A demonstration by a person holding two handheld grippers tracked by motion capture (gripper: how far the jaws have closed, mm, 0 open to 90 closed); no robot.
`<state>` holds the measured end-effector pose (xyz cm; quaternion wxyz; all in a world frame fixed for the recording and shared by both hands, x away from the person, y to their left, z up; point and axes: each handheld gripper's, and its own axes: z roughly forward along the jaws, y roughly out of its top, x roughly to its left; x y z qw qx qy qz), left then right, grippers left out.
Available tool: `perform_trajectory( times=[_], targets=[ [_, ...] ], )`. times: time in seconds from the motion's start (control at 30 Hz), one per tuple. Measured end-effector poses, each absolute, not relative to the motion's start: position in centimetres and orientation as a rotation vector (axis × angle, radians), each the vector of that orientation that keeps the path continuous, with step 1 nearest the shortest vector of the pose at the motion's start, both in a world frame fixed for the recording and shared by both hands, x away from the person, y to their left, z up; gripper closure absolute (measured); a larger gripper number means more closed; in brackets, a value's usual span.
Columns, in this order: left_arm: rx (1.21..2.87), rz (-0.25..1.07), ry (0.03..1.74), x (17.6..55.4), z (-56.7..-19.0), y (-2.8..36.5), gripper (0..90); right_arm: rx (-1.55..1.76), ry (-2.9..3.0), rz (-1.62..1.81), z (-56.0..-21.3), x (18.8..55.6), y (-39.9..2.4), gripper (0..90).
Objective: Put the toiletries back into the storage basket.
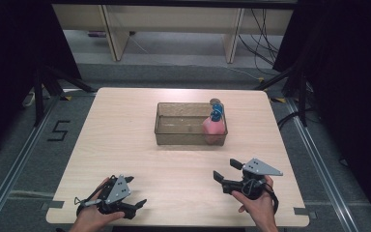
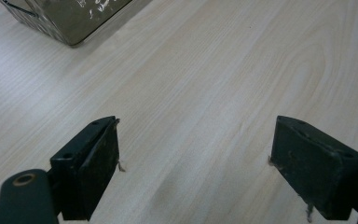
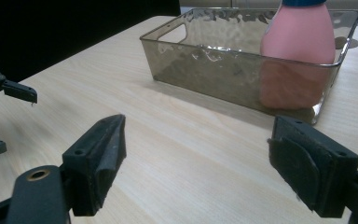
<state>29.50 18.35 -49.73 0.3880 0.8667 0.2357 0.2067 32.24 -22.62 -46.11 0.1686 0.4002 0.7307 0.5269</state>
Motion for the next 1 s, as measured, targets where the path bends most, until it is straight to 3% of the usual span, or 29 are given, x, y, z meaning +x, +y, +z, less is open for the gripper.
perform_trajectory(
  times=[1.0],
  targets=[
    [2.205, 0.529, 0.607, 29.5, -49.8, 18.3, 14.9, 1.179, 2.116, 1.478, -46.9, 29.9, -23.2, 20.1]
  ],
)
